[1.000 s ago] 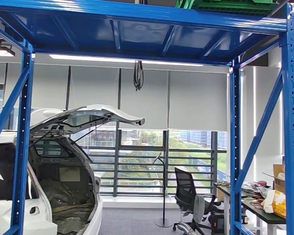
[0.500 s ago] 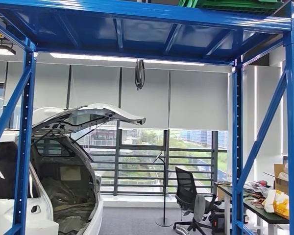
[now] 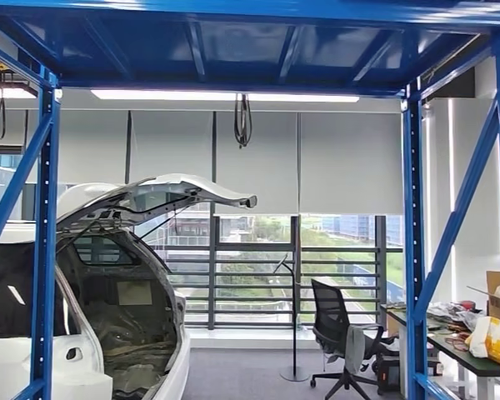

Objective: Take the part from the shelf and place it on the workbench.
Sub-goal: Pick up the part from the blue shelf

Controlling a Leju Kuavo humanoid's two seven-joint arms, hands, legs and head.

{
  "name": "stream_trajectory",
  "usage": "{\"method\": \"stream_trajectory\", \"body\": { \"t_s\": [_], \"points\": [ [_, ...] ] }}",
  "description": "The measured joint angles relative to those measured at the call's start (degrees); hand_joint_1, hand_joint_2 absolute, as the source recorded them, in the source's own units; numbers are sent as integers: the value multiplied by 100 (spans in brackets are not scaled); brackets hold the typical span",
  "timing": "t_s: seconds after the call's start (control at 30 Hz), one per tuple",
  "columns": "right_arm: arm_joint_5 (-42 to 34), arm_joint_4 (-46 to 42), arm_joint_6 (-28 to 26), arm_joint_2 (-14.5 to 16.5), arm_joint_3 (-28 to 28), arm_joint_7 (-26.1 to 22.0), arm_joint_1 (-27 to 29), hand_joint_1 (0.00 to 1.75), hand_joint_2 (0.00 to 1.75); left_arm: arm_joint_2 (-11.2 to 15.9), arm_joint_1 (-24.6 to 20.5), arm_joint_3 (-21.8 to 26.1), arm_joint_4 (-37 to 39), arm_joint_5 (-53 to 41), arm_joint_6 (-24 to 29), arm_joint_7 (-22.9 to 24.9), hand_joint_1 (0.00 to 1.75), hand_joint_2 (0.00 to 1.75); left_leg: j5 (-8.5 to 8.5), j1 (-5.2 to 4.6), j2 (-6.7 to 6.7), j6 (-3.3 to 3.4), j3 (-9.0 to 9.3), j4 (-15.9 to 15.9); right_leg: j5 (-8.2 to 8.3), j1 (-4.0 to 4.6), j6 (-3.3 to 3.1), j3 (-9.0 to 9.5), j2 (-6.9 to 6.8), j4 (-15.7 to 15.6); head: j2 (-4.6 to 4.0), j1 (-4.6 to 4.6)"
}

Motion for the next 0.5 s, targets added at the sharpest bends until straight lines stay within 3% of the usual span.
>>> {"method": "stream_trajectory", "body": {
  "t_s": [0.07,0.1,0.17,0.23,0.27,0.3,0.37,0.43,0.5],
  "points": [
    [-39,92,-7,-55,102,-7,-59,0,0,-3,9,0,0,-16,-3,-3,0,0,-89,3,42,-51,-58,130,-20,-14,-61,41,-14,-46,-2,0],
    [-51,132,-9,-80,143,-8,-88,0,0,-3,2,0,0,-18,-3,-4,0,0,-190,3,71,-68,-166,347,-28,-20,-91,70,-25,-66,-2,0],
    [-79,209,-11,-128,237,-8,-128,0,0,-3,-9,0,0,-18,-3,-6,0,0,-435,4,112,-77,-572,1070,-58,-6,-139,111,-47,-74,-4,0],
    [-105,274,-12,-167,335,-6,-137,0,0,-3,1,0,1,-19,-2,-6,0,0,-473,5,119,-75,-939,1581,-91,13,-166,150,-53,-73,-5,0],
    [-115,296,-14,-185,373,-5,-139,0,0,-3,7,0,1,-19,-1,-6,0,0,-339,4,121,-68,-989,1546,-111,18,-168,177,-51,-72,-5,0],
    [-126,313,-18,-208,406,-6,-143,0,0,-3,8,0,1,-20,1,-6,0,0,-116,5,125,-58,-938,1311,-137,20,-161,211,-49,-70,-5,0],
    [-154,330,-45,-264,471,-11,-154,0,0,-3,3,0,3,-22,3,-6,0,0,316,-3,153,-32,-705,633,-199,32,-118,265,-48,-54,-5,1],
    [-186,339,-98,-323,539,-22,-151,0,0,-4,-8,0,5,-26,3,-7,0,0,413,-25,173,5,-556,247,-236,47,-59,265,-43,-35,-5,-1],
    [-210,342,-161,-370,600,-36,-124,0,0,-5,-10,0,7,-29,3,-9,0,0,350,-41,162,51,-529,187,-244,40,-3,256,-39,-47,-5,-3]
  ]
}}
